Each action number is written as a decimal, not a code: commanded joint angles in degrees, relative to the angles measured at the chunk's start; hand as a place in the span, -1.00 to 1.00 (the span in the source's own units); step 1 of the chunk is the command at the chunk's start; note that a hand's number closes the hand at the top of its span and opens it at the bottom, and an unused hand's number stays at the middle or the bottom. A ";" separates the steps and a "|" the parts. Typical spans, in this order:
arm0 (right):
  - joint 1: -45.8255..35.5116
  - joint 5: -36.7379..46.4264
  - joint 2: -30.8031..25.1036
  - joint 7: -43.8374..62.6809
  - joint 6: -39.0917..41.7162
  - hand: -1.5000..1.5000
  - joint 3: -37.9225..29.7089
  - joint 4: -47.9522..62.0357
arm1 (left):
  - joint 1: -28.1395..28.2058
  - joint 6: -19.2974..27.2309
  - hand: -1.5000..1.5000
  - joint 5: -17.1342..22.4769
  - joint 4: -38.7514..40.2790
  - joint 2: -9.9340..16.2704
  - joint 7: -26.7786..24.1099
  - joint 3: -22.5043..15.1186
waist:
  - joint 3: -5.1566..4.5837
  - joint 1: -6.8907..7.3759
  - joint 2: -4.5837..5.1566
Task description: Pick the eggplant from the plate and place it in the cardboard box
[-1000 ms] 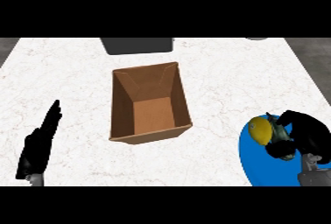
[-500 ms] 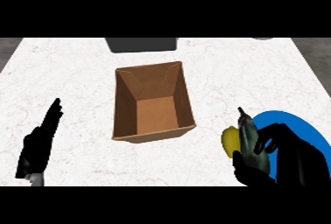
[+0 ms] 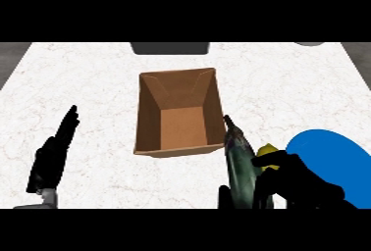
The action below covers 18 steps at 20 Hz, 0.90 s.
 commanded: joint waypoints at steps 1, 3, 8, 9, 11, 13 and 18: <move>-11.27 -2.20 2.19 12.71 2.27 1.00 -1.19 5.91 | 0.92 -2.33 0.00 1.07 -1.36 1.47 0.31 0.68 | 0.05 1.17 0.31; -14.72 -5.37 2.23 11.73 1.51 1.00 -4.87 10.86 | -1.77 -2.77 0.00 1.61 -2.34 2.24 2.19 1.45 | 0.05 1.45 0.45; -22.34 -11.79 2.26 11.75 -2.03 1.00 -11.28 21.99 | -2.29 -1.27 0.00 -0.73 0.96 0.00 0.03 -0.65 | 0.06 1.94 0.71; -23.20 -12.89 2.27 12.63 -2.86 1.00 -11.35 23.77 | 0.09 -0.95 0.00 -1.09 0.09 -1.01 -0.61 -1.69 | 0.07 2.14 0.60; -27.86 -15.67 2.28 12.91 -5.03 1.00 -13.13 29.47 | -2.05 -0.53 0.00 -1.31 2.28 -1.48 -1.37 -1.48 | 0.04 2.29 0.77; -27.08 -17.95 2.28 11.30 -6.54 1.00 -13.75 33.73 | -0.02 -0.92 0.00 -0.59 -0.64 -0.56 -0.35 -0.51 | 0.11 2.33 0.59; -34.09 -22.58 2.29 8.09 -11.47 1.00 -17.11 48.54 | -3.13 -0.48 0.00 -1.57 0.62 -1.30 1.60 -1.07 | 0.12 2.17 0.71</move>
